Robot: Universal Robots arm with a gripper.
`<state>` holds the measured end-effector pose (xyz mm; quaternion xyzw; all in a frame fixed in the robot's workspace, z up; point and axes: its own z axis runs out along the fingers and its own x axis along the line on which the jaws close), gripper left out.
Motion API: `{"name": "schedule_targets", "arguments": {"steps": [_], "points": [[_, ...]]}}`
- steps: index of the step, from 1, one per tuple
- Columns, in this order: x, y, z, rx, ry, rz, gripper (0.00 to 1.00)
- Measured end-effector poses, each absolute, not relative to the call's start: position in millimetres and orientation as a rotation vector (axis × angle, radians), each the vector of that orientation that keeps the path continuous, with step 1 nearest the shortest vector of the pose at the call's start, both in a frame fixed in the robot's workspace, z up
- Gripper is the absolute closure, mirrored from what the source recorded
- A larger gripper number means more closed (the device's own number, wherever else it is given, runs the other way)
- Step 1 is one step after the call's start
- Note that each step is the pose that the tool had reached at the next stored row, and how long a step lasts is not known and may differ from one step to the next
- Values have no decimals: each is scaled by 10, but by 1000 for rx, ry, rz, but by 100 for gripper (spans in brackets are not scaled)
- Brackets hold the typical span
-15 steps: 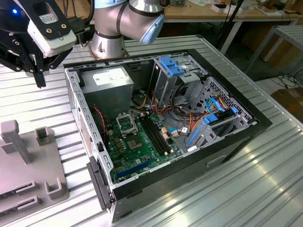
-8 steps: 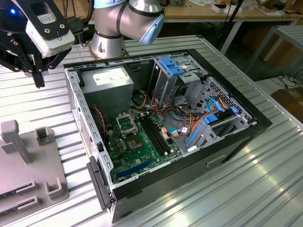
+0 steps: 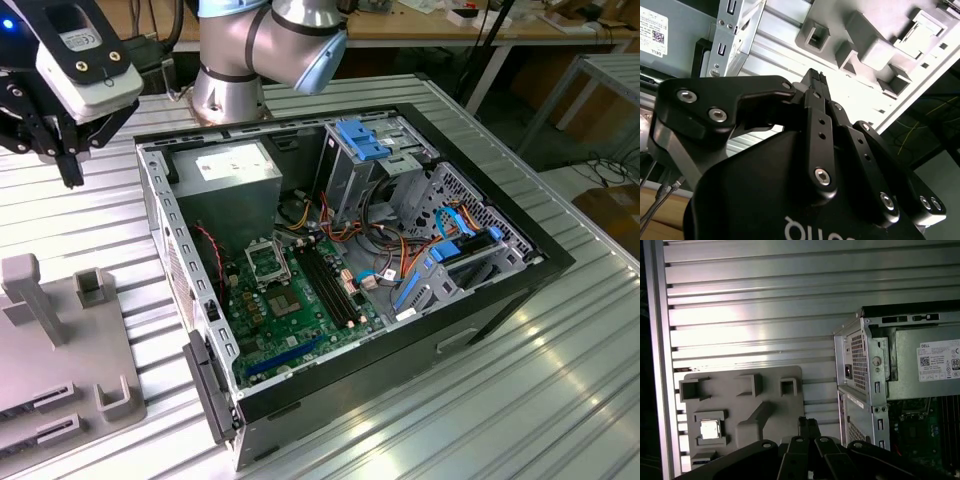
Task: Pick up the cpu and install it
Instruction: 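Reach for the cpu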
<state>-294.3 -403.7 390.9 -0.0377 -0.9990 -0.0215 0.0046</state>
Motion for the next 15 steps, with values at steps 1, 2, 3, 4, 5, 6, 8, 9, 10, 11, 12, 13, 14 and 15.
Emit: {"name": "schedule_targets", "arguments": {"steps": [1,2,3,4,5,6,8,9,10,11,12,13,14,15], "points": [[-2957,-4037,3909,-118,-3129,-67,89],[-2966,-4037,3910,-118,-3129,-67,89],[-2992,-4037,3909,-118,-3129,-67,89],[-3003,-4037,3910,-118,-3129,-67,89],[-3016,-4037,3909,-118,-3129,-67,89],[-3033,-4037,3909,-118,-3129,-67,89],[-3060,-4037,3908,-118,-3130,-67,89],[-3072,-4037,3909,-118,-3129,-67,89],[-3093,-4037,3909,-118,-3129,-67,89],[-3105,-4037,3908,-118,-3129,-67,89],[-3120,-4037,3908,-118,-3129,-67,89],[-3132,-4037,3908,-118,-3129,-67,89],[-3143,-4037,3908,-118,-3129,-67,89],[-3159,-4037,3908,-118,-3129,-67,89]]}}
